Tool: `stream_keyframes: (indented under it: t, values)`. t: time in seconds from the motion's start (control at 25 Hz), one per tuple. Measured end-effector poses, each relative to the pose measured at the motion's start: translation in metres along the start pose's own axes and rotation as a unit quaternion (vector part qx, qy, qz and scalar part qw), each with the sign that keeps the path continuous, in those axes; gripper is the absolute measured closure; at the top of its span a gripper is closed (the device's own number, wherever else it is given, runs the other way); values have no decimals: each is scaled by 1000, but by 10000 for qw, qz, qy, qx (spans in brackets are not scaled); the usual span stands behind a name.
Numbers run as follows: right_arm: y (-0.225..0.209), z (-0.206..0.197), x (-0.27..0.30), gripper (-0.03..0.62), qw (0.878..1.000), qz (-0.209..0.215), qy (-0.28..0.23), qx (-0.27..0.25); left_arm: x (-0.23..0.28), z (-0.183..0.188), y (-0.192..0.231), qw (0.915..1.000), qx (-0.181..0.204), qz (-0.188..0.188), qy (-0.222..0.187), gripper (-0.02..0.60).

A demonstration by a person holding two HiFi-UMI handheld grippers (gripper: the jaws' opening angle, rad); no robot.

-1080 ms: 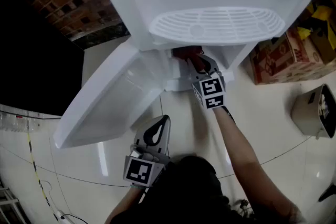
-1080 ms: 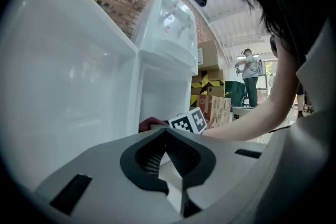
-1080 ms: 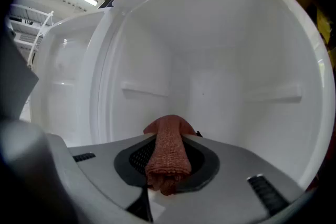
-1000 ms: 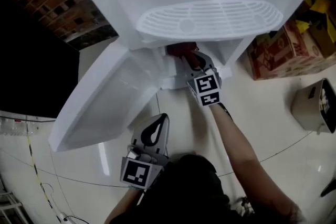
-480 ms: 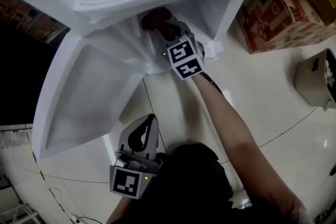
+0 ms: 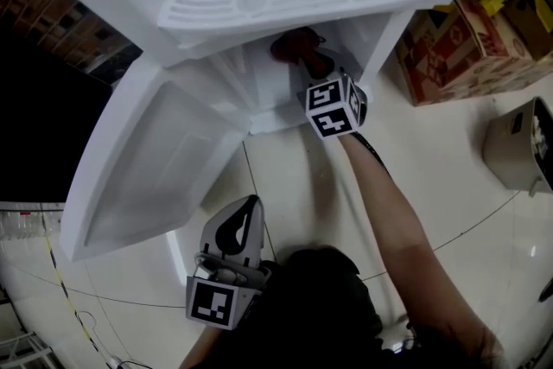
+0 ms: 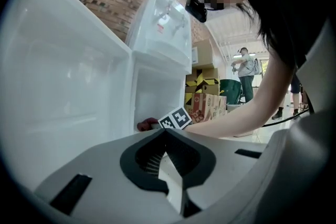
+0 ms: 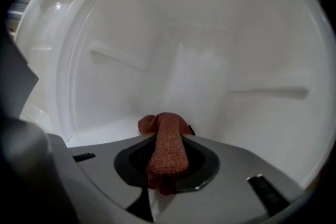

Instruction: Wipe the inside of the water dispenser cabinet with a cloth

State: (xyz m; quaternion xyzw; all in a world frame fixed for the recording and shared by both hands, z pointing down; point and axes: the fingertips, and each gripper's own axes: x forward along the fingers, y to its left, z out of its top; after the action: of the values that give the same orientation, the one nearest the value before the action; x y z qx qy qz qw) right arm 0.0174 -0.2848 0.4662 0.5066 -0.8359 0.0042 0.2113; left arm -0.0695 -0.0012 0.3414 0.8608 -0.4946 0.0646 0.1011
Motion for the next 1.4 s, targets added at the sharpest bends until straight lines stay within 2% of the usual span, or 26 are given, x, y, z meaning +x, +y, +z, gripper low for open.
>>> stream_keyframes:
  t: [0.12, 0.36, 0.48, 0.6, 0.68, 0.8, 1.0, 1.28, 1.4]
  values:
    - [-26, -2, -12, 517, 9985, -388, 135, 371, 0, 1, -2, 10000, 0, -27, -12, 604]
    - [-25, 1, -16, 517, 9985, -393, 63, 376, -2, 3, 2, 10000, 9, 24, -52, 604]
    - [3, 30, -28, 517, 9986, -42, -361, 387, -1, 1, 5, 10000, -14, 67, -37, 604]
    - [62, 52, -39, 517, 9963, 597, -612, 103, 2, 2, 1, 10000, -26, 33, -88, 604]
    - [97, 48, -39, 517, 9938, 939, -597, -47, 4, 4, -3, 9999, -14, -4, -101, 604]
    - [115, 26, -34, 517, 9936, 1089, -307, -54, 3, 5, -5, 9999, 2, -3, -112, 604]
    - [77, -10, -36, 517, 9975, 702, 123, -19, 1, 2, -1, 9999, -14, 71, -73, 604]
    - [-22, -38, -68, 517, 9966, -437, 519, 459, 5, 2, -5, 9999, -50, 69, -89, 604]
    - [-37, -49, -75, 517, 9954, -562, 611, 486, 5, 2, -8, 9999, -42, 63, -91, 604]
